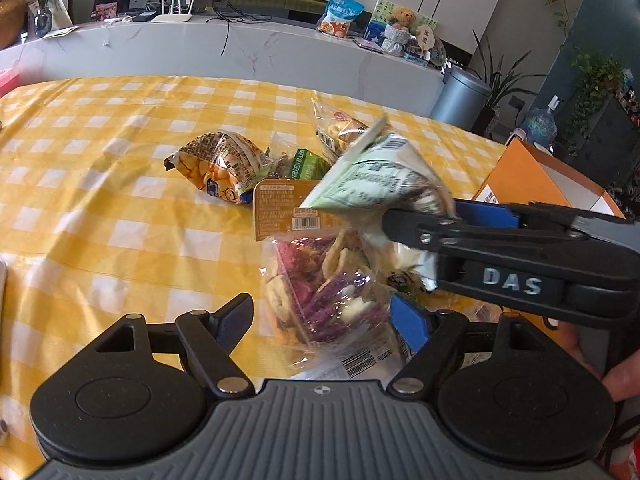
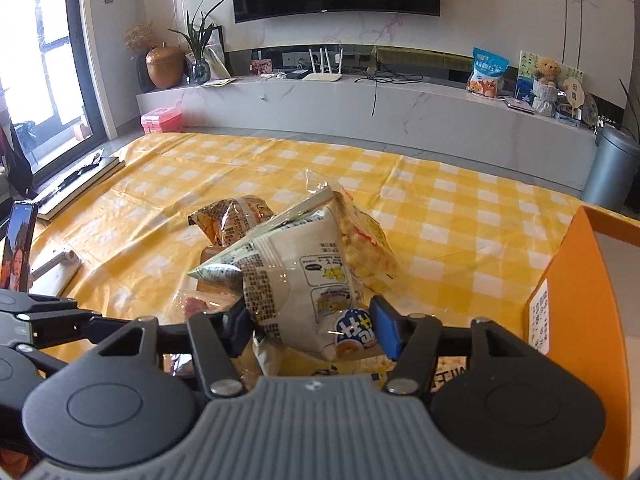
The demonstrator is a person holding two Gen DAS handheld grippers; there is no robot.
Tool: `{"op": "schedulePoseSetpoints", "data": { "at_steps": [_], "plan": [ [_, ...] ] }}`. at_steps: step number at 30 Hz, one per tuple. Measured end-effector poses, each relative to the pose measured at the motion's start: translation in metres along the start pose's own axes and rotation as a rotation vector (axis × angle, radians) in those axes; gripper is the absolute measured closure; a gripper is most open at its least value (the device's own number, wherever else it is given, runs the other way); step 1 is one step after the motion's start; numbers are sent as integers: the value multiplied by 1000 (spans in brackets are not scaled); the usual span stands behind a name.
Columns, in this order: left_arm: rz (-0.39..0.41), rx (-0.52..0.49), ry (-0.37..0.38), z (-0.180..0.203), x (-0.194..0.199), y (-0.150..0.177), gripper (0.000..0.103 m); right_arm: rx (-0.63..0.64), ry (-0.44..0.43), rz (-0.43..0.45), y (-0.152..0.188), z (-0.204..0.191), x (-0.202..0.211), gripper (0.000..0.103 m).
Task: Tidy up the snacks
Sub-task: 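Grasp a white snack bag with the right tool while the left grasps a purple-chip bag, then carry both held bags over the orange box with both tools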
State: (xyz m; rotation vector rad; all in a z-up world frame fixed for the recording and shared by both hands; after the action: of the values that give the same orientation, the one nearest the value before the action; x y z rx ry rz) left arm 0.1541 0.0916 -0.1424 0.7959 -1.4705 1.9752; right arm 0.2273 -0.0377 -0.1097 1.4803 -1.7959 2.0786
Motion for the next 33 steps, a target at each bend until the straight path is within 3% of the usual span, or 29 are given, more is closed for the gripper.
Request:
{"op": "schedulePoseSetpoints", "data": {
  "at_steps": [9, 14, 16, 21, 33],
  "plan": [
    [23, -36, -125, 25, -18, 2, 6, -138, 167, 30, 15, 28, 42, 45],
    [39, -16, -191, 27, -22, 0, 6, -170, 167, 7, 28, 31, 44, 45],
    [46, 0, -203, 26, -22, -1, 11, -163, 176, 7, 30, 29, 44, 45],
    [60, -4, -169, 25, -19, -1, 28, -193, 157, 16, 32, 29, 48, 45],
    [167, 5, -116, 36, 47, -5, 31, -203, 134, 100, 23, 25, 91, 46]
  ]
}}
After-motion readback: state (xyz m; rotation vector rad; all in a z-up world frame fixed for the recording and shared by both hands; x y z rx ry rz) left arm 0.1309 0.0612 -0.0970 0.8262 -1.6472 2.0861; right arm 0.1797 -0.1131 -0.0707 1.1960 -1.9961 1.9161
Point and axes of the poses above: each gripper's, at about its wrist camera, not at the fingertips, and x roughly against the way its jaws point, z to its right, y to its underside, the point moved 5 cm from there along -x, roughly the way its jaws point, and after that the axes turned 2 degrees about -y, right-handed, at the moved point
